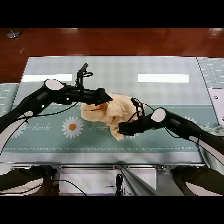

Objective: Fold the shirts.

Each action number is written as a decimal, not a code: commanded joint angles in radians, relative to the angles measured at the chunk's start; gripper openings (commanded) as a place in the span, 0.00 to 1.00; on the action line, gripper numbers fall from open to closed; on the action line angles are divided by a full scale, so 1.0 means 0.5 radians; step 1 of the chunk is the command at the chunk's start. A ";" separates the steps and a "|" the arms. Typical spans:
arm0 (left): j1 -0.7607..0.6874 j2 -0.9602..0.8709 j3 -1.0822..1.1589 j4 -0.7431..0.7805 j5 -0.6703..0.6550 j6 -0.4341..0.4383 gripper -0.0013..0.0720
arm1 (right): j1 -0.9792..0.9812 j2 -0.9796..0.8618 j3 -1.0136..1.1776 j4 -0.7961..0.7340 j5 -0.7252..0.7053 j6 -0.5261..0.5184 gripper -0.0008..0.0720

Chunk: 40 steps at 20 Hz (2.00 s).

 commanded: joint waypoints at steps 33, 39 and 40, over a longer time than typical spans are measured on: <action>0.629 1.660 0.275 1.493 -1.203 -0.974 0.05 | -0.742 1.561 1.138 -1.233 1.742 0.439 0.03; 0.610 1.191 -0.182 1.254 -0.210 -0.768 0.06 | -0.794 1.511 0.323 -1.531 0.967 0.676 0.03; 0.594 1.051 -0.161 1.116 -0.110 -0.681 0.06 | -0.860 1.418 0.307 -1.507 0.880 0.671 0.03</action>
